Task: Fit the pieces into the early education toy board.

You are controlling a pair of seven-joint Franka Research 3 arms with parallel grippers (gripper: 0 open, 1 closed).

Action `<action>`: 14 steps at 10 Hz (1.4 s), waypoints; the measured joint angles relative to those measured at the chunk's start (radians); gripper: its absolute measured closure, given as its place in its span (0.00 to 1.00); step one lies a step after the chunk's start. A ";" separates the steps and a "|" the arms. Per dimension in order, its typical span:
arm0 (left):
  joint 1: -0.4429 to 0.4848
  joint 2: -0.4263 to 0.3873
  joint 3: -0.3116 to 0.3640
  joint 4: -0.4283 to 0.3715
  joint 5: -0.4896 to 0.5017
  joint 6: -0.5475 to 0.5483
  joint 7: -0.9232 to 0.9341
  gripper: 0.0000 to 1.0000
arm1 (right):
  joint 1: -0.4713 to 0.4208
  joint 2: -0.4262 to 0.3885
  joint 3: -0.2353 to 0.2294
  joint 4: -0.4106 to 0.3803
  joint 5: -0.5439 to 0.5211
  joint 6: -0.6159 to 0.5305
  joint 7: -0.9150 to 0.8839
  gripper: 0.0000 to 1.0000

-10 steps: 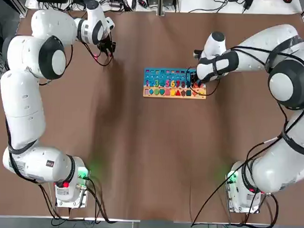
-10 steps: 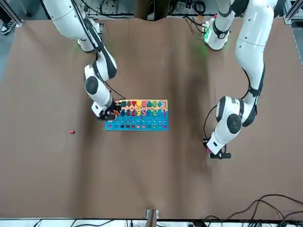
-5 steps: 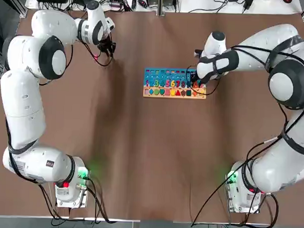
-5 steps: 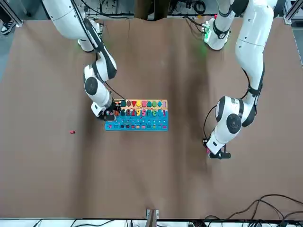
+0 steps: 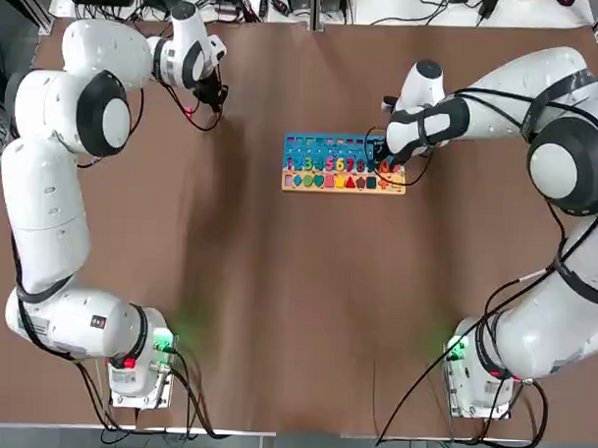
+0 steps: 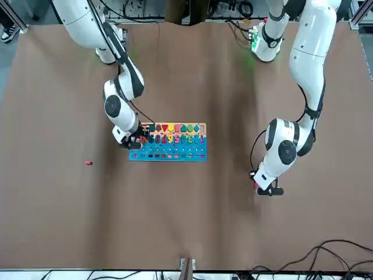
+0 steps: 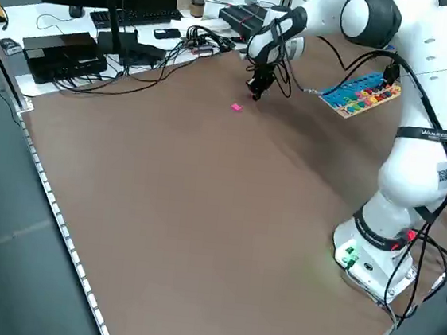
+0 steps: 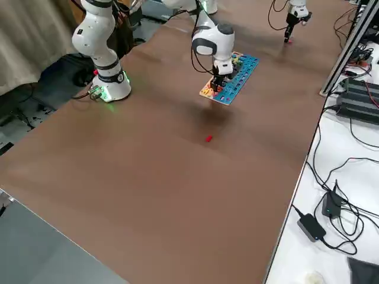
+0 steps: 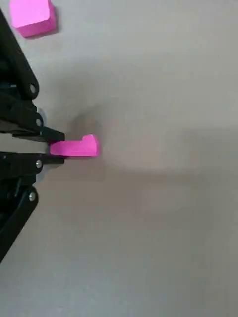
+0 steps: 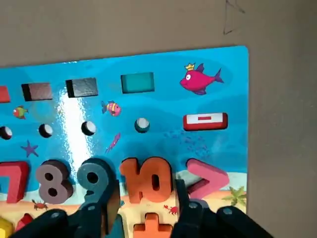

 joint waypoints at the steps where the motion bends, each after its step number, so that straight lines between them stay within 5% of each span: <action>1: 0.000 -0.012 0.000 -0.003 0.000 0.000 0.000 0.87 | 0.000 0.000 0.000 0.002 0.000 -0.010 0.000 0.47; 8: -0.007 -0.190 -0.117 -0.194 0.008 -0.002 -0.161 0.87 | -0.055 -0.082 0.000 0.076 0.000 -0.231 -0.001 0.44; 11: -0.097 -0.227 -0.144 -0.256 0.021 -0.001 -0.308 0.87 | -0.175 -0.198 -0.003 0.080 0.000 -0.317 -0.101 0.30; 12: -0.142 -0.231 -0.144 -0.263 0.022 -0.001 -0.361 0.87 | -0.221 -0.231 -0.009 0.079 0.000 -0.327 -0.145 0.15; 14: -0.217 -0.234 -0.144 -0.265 0.022 -0.001 -0.436 0.87 | -0.286 -0.275 -0.063 0.077 -0.002 -0.333 -0.227 0.10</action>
